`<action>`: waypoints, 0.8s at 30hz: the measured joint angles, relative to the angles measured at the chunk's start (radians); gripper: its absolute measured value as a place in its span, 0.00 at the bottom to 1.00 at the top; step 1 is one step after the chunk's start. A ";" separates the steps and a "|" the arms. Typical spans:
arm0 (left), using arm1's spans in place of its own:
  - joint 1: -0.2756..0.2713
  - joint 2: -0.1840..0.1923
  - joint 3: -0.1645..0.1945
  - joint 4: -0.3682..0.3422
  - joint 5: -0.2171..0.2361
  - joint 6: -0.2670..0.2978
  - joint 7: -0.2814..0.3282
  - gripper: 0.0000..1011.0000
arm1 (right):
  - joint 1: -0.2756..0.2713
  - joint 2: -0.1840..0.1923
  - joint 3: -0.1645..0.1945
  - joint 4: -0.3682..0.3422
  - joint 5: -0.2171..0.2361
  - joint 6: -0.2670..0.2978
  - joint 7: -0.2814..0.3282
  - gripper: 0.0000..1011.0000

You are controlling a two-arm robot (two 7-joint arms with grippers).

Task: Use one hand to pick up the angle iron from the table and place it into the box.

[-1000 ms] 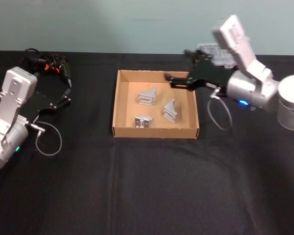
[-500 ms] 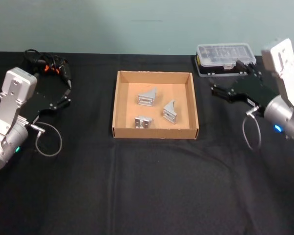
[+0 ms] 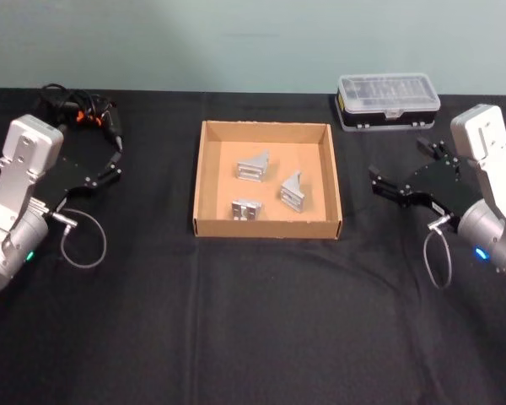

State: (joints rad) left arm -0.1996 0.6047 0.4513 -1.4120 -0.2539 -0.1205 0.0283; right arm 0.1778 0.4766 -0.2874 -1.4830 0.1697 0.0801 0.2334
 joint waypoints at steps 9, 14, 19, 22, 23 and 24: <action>0.000 0.000 0.000 0.000 0.000 0.000 0.000 0.99 | 0.004 0.002 -0.003 -0.001 0.001 0.000 0.001 0.99; 0.000 0.000 0.000 0.000 0.000 0.000 0.000 0.99 | 0.006 0.002 -0.004 -0.001 0.001 0.000 0.002 0.99; 0.000 0.000 0.000 0.000 0.000 0.000 0.000 0.99 | 0.007 0.003 -0.004 -0.002 0.002 -0.001 0.002 0.99; 0.000 0.000 0.000 0.000 0.000 0.000 0.000 0.99 | 0.007 0.003 -0.005 -0.002 0.002 -0.001 0.002 0.99; 0.000 0.000 0.000 0.000 0.000 0.000 0.000 0.99 | 0.007 0.003 -0.005 -0.002 0.002 -0.001 0.003 0.99; 0.000 0.000 0.000 0.000 0.000 0.000 0.000 0.99 | 0.007 0.003 -0.005 -0.002 0.002 -0.001 0.003 0.99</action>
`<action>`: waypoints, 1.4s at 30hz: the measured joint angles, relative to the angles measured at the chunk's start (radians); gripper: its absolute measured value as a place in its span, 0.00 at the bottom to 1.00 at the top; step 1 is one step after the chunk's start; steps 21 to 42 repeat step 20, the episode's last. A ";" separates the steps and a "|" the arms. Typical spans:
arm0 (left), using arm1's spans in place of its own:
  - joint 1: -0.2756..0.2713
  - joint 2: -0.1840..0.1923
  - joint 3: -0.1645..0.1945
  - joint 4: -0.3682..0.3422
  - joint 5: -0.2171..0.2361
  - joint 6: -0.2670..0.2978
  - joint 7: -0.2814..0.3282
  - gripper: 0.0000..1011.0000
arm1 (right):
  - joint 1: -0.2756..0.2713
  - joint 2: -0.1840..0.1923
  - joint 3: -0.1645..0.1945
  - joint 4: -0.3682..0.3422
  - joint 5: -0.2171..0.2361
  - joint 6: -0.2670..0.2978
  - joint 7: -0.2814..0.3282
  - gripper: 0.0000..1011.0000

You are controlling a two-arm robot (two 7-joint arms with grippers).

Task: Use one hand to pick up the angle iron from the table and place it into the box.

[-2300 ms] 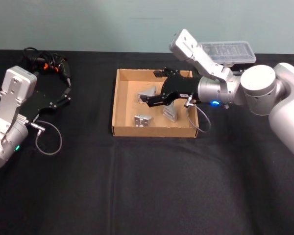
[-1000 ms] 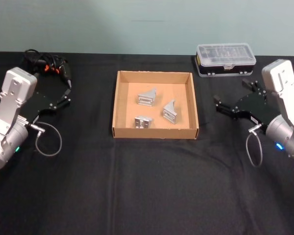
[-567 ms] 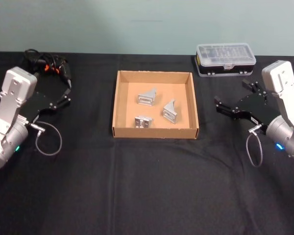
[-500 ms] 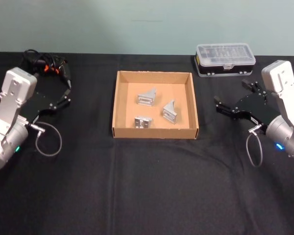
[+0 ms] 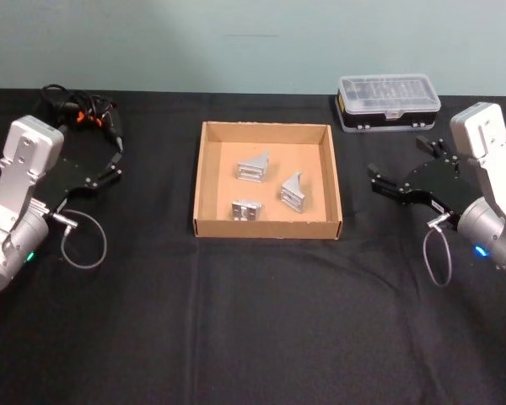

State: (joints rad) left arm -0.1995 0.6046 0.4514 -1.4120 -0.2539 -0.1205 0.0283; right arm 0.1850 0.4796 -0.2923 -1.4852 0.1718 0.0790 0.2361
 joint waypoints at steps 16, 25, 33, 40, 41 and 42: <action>0.000 0.000 0.000 0.000 0.000 0.000 0.000 0.99 | 0.001 0.001 -0.001 0.000 0.000 0.000 0.001 0.99; 0.000 0.000 0.000 0.000 0.000 0.000 0.000 0.99 | 0.001 0.001 -0.001 0.000 0.000 0.000 0.001 0.99; 0.000 0.000 0.000 0.000 0.000 0.000 0.000 0.99 | 0.001 0.001 -0.001 0.000 0.000 0.000 0.001 0.99; 0.000 0.000 0.000 0.000 0.000 0.000 0.000 0.99 | 0.001 0.001 -0.001 0.000 0.000 0.000 0.001 0.99; 0.000 0.000 0.000 0.000 0.000 0.000 0.000 0.99 | 0.001 0.001 -0.001 0.000 0.000 0.000 0.001 0.99; 0.000 0.000 0.000 0.000 0.000 0.000 0.000 0.99 | 0.001 0.001 -0.001 0.000 0.000 0.000 0.001 0.99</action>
